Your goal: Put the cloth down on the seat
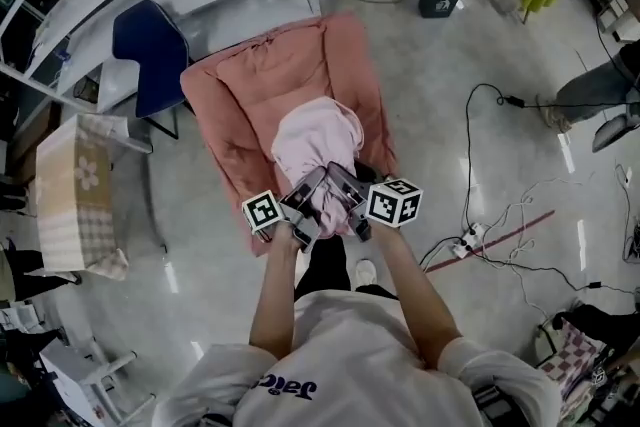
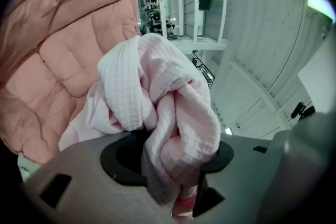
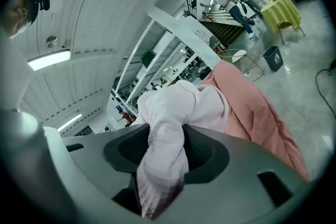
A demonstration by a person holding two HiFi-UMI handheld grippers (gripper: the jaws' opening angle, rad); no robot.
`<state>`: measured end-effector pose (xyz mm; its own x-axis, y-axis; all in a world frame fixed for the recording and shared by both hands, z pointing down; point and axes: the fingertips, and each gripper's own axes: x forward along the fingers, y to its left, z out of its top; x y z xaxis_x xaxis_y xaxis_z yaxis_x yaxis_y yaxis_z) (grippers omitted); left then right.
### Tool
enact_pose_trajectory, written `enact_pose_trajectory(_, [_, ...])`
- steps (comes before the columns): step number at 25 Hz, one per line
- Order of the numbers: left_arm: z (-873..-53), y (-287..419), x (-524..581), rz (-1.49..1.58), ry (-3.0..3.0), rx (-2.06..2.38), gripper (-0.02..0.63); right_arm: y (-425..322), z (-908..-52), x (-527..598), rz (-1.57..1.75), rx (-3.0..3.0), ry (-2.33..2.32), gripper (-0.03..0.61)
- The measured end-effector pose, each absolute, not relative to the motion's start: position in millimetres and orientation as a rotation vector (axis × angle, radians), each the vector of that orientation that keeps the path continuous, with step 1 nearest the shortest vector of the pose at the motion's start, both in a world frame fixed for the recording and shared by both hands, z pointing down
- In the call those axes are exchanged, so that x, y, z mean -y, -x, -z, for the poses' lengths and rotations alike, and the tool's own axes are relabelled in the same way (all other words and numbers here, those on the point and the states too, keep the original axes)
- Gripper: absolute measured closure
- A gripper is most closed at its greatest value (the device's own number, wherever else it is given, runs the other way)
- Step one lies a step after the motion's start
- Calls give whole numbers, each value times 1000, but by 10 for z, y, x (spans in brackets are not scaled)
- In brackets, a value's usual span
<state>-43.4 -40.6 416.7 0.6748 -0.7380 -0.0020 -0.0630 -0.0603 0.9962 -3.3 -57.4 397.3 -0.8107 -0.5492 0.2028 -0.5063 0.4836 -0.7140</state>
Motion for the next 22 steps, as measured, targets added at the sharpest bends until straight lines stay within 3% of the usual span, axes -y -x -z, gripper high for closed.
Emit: enact_pose_trajectory(22, [-7880,544,1183,365,-1341,629,374,92,-7648,1378,1731,-2661,1469,388])
